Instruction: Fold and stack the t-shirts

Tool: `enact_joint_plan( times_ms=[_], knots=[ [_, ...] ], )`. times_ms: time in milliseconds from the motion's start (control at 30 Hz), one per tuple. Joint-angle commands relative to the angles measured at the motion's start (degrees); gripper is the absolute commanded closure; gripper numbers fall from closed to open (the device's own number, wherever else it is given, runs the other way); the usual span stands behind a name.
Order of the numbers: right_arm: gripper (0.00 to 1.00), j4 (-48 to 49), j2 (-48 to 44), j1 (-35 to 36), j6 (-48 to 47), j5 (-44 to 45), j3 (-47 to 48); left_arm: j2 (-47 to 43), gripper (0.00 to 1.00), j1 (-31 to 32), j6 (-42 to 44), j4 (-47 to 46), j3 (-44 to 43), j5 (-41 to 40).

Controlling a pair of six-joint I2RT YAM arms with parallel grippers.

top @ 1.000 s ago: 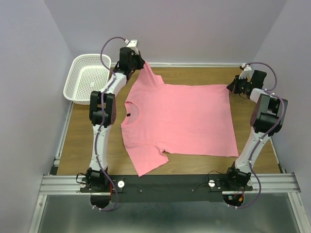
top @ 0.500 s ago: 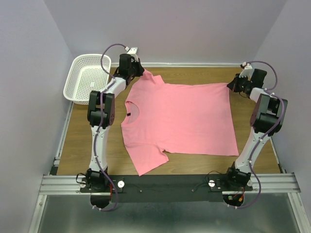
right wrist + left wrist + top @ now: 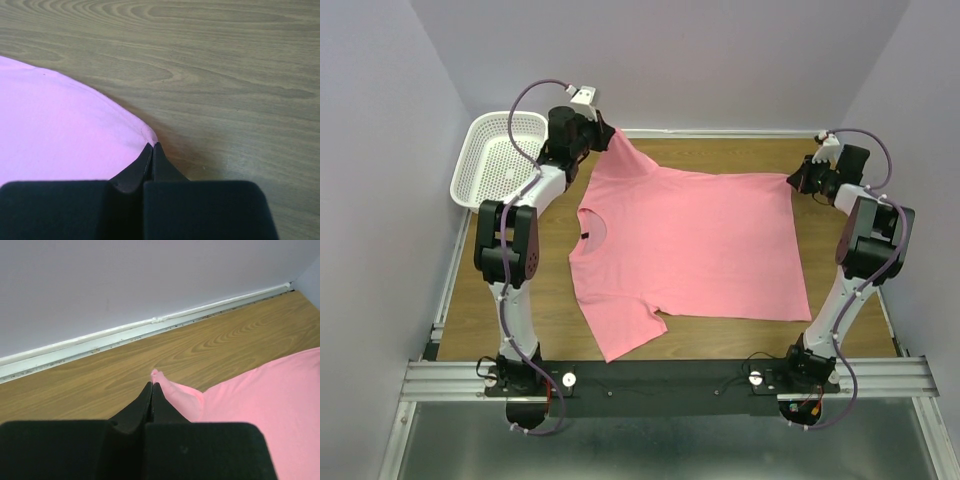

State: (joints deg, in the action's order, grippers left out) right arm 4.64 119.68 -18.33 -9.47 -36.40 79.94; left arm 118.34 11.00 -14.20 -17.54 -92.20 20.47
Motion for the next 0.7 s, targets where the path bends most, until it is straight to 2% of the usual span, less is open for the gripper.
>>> enact_joint_plan(
  times_ms=[0, 667],
  knots=[
    [1.00, 1.0, -3.5, 0.3, -0.2, 0.9, -1.5, -3.5, 1.00, -0.3, 2.2, -1.6, 3.5, 2.7],
    [0.99, 1.0, -7.4, -0.8, -1.5, 1.5, -5.8, -12.5, 1.00, -1.8, 3.8, -2.5, 13.4, 4.0]
  ],
)
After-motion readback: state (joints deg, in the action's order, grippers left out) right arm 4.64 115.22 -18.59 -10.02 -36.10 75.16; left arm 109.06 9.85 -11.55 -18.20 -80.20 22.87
